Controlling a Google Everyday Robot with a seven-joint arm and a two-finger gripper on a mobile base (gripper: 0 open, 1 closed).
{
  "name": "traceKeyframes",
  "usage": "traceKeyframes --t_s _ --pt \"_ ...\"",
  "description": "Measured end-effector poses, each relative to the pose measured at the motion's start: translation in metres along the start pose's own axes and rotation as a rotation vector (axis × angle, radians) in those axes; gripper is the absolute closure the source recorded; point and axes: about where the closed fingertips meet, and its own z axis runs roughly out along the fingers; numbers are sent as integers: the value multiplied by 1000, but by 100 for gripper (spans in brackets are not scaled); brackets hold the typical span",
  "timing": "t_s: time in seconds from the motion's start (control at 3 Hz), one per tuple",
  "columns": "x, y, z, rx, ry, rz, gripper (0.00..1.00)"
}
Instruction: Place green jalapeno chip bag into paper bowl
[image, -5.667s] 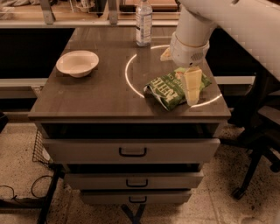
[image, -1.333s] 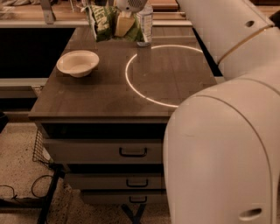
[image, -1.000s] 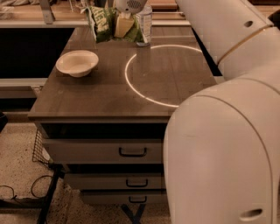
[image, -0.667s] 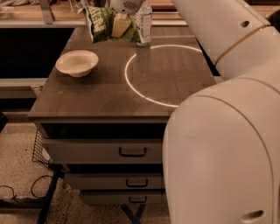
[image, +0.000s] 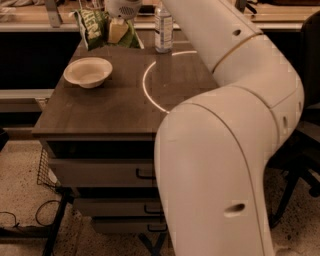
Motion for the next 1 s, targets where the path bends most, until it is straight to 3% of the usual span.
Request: traceKeyframes --t_s 0.67,1.0 --pt "-35 -2 32 -67 -18 -132 100" --pt "-53 9 49 -130 -20 -195 100"
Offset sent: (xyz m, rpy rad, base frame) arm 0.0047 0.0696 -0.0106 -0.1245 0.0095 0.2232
